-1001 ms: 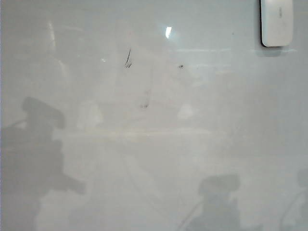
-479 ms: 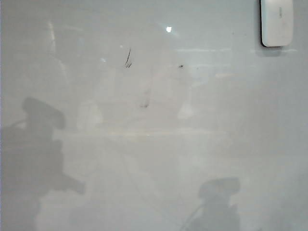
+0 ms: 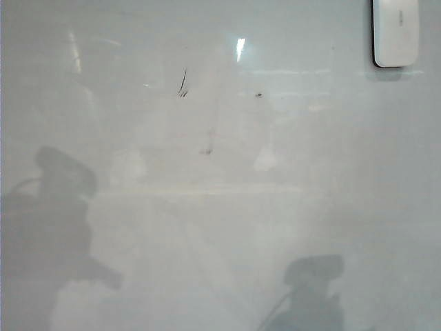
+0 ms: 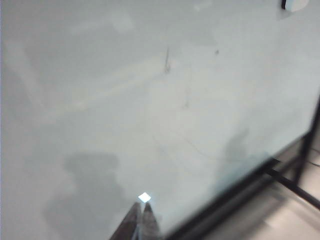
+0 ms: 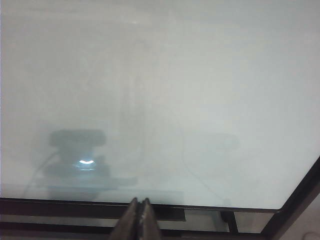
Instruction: Grab the whiteboard eraser that is attached to the surface of the whiteboard and use it to clean the writing on the whiteboard.
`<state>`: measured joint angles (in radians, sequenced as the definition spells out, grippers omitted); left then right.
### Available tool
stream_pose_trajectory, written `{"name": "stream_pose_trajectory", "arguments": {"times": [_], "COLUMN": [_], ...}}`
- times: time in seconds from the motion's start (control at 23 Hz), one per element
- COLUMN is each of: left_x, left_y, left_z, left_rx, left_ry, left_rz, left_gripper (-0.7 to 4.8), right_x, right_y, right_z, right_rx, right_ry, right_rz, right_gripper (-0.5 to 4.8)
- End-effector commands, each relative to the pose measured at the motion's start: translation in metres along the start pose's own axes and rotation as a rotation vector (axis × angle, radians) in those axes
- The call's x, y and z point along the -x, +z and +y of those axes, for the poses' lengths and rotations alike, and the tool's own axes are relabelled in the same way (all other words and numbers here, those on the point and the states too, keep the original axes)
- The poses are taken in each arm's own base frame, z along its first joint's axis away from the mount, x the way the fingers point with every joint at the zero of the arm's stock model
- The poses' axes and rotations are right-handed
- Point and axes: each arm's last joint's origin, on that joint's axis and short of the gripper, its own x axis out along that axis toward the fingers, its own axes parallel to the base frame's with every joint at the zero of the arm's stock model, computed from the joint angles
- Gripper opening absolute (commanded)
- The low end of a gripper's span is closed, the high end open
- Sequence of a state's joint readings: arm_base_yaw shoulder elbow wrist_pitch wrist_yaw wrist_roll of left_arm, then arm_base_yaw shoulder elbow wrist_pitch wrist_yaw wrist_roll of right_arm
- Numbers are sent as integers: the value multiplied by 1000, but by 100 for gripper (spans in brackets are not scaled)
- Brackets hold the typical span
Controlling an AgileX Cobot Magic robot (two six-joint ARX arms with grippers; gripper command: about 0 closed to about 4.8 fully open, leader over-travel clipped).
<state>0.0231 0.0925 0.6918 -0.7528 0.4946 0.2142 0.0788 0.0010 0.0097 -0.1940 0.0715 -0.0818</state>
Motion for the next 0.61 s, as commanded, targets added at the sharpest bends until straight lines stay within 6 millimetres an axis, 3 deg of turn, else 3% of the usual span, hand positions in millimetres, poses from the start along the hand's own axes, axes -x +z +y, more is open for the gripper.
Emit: {"name": "stream_pose_trajectory", "arguments": {"times": [0.04,0.26,0.61], "left_x": [-13,-44,-77], "left_y": [-16,-48,-114], "left_z": [5,17,32], "left_rx": [-94,-59,185], "left_ry": [66,116,451], "left_rz": [-113,-208,-183], "left_gripper": [-2,-2,-2], "right_x": [0,0,0], "right_y": [1,1,1], "right_z": [0,0,0], "right_rx": [-4,-4,-3], "right_ry": [-3,-4,3], "right_rz": [-5,-5,-5], "right_gripper": [0,0,0]}}
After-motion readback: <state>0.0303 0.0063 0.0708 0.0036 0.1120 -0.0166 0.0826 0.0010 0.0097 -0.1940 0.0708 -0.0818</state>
